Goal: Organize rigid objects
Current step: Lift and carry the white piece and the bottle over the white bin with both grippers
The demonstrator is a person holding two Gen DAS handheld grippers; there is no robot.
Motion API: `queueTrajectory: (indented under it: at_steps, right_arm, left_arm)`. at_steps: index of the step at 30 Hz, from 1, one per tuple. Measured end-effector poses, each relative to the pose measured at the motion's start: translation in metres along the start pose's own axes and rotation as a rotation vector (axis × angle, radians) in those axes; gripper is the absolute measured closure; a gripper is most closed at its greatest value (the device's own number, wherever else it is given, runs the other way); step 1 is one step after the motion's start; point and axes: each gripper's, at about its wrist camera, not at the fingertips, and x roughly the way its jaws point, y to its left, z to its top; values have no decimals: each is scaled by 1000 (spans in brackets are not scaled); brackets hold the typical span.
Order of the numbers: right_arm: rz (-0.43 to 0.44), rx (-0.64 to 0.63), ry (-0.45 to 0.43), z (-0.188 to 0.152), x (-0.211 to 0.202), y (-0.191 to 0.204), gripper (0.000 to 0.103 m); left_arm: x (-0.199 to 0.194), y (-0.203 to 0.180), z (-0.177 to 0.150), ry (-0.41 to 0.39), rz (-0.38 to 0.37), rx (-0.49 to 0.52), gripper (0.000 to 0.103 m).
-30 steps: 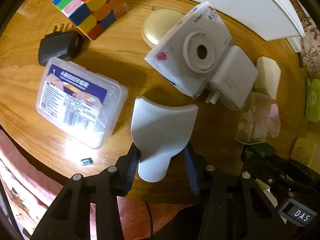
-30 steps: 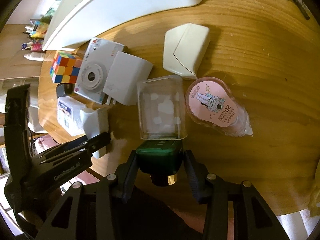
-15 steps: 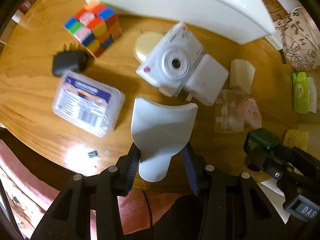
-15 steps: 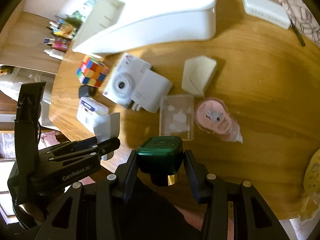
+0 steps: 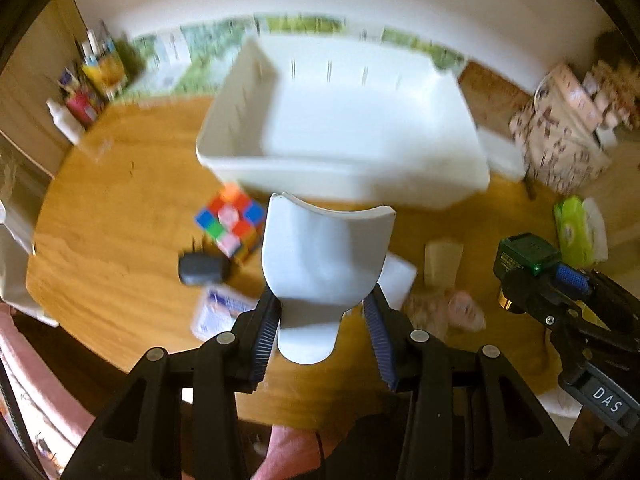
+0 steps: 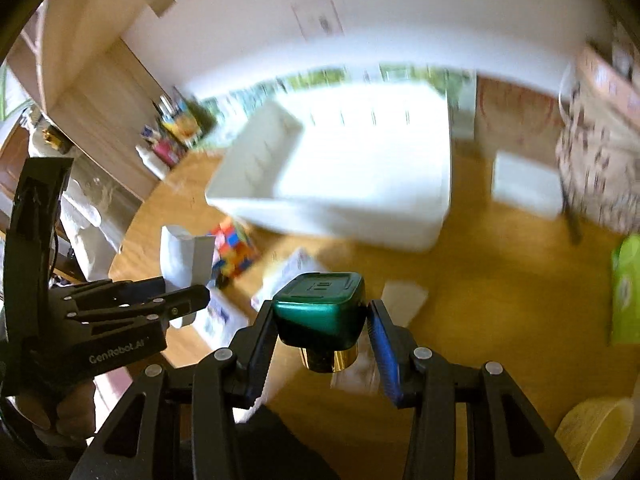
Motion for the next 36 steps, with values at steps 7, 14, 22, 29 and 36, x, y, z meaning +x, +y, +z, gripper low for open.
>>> queueTrajectory:
  at_steps: [7, 14, 22, 29, 36]
  right_arm:
    - [-33, -26, -170, 20, -11, 5, 57]
    - [-84, -71, -301, 40, -5, 9, 57]
    - [-154, -142, -402, 53, 12, 14, 57]
    - [-176, -136, -432, 63, 38, 6, 57]
    - [-196, -142, -392, 72, 64, -1, 57]
  left_arm:
    - [-9, 13, 30, -169, -33, 6, 57]
    - [-6, 23, 51, -282, -56, 5, 57]
    - [1, 27, 70, -483, -36, 45, 56]
    - [22, 26, 89, -574, -34, 61, 56]
    - [44, 22, 100, -598, -44, 56, 56]
